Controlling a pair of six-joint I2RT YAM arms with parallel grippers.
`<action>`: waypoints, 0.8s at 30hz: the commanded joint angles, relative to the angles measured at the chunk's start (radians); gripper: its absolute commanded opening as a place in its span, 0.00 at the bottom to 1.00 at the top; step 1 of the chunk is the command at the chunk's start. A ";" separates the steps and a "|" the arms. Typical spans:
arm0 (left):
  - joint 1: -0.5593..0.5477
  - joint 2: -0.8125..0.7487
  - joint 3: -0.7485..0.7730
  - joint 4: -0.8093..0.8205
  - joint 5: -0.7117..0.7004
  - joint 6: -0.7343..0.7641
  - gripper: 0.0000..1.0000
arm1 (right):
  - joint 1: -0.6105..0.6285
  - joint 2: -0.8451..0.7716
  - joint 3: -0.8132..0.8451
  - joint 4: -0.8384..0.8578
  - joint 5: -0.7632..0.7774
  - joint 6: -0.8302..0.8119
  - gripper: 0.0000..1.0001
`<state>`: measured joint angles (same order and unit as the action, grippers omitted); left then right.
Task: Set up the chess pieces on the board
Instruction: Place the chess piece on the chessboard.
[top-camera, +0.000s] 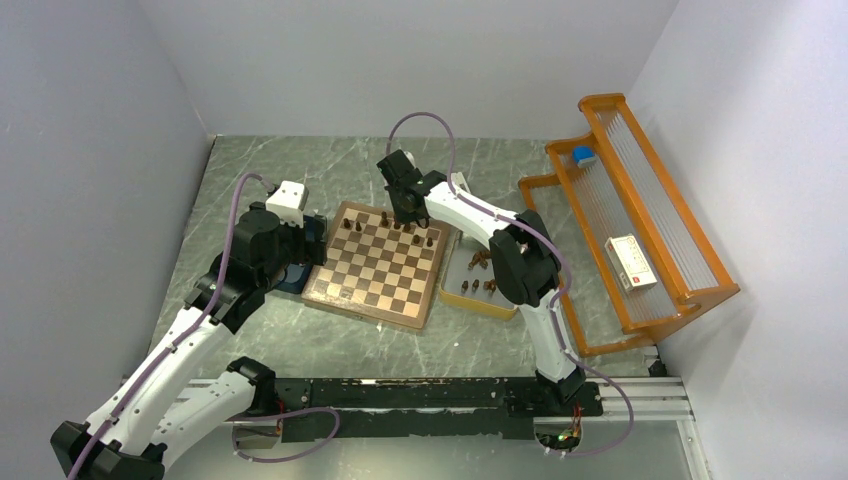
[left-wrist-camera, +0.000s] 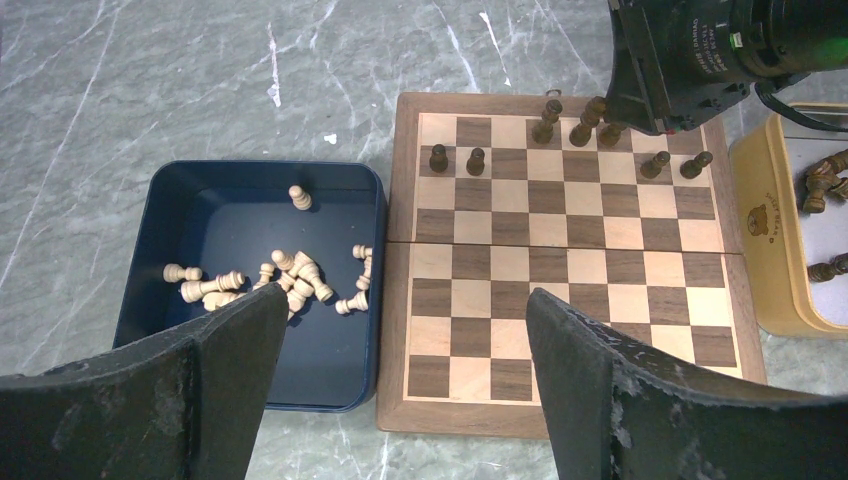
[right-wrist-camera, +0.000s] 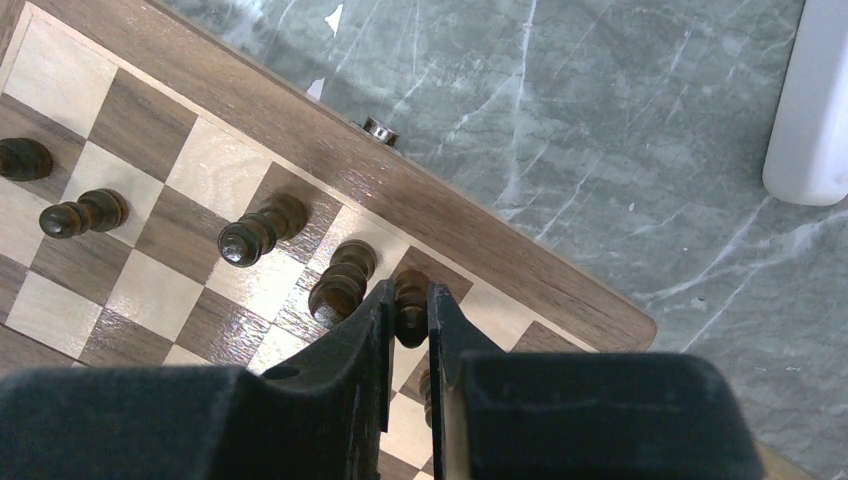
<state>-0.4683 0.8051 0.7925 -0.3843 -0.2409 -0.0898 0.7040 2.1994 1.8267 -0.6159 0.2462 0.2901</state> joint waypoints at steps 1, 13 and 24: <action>-0.003 -0.001 0.001 0.040 -0.002 0.009 0.93 | -0.009 -0.002 -0.021 -0.057 0.000 0.011 0.13; -0.003 -0.002 0.001 0.040 -0.002 0.009 0.93 | -0.009 -0.004 0.008 -0.051 -0.026 0.010 0.23; -0.002 -0.002 0.001 0.040 -0.003 0.010 0.93 | -0.011 -0.039 0.061 -0.062 -0.006 -0.011 0.37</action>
<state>-0.4683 0.8055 0.7925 -0.3843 -0.2409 -0.0898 0.6994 2.1979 1.8591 -0.6674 0.2245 0.2901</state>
